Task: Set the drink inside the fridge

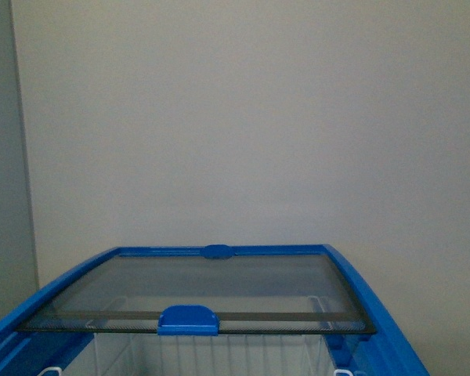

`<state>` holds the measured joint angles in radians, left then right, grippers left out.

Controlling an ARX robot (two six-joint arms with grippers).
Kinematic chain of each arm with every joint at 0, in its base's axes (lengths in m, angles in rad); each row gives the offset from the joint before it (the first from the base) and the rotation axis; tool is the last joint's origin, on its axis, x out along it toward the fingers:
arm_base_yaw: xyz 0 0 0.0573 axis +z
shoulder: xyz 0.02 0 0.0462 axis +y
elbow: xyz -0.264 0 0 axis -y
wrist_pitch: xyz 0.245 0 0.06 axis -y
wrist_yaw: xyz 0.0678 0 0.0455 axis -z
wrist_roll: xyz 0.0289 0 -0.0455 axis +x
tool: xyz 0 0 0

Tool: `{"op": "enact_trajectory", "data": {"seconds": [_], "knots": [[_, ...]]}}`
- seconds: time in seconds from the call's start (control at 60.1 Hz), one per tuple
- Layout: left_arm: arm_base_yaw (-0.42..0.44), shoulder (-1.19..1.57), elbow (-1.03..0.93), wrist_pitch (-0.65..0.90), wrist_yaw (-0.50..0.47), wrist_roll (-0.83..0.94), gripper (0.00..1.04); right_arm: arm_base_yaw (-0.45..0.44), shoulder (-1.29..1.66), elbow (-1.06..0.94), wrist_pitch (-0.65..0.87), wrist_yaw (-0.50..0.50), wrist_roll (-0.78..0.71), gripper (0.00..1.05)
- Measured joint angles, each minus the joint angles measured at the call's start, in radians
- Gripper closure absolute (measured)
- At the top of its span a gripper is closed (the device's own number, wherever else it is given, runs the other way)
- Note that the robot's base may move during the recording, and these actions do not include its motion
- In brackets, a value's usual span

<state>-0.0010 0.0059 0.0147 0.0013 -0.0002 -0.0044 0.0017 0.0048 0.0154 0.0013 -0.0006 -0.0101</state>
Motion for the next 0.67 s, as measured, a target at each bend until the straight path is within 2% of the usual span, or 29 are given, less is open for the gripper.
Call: {"op": "enact_trajectory", "data": {"seconds": [0.665], "knots": [[0.000,0.000,0.000,0.000,0.000,0.000,0.08,0.000,0.000,0.000,0.000,0.000,0.000,0.07]]}}
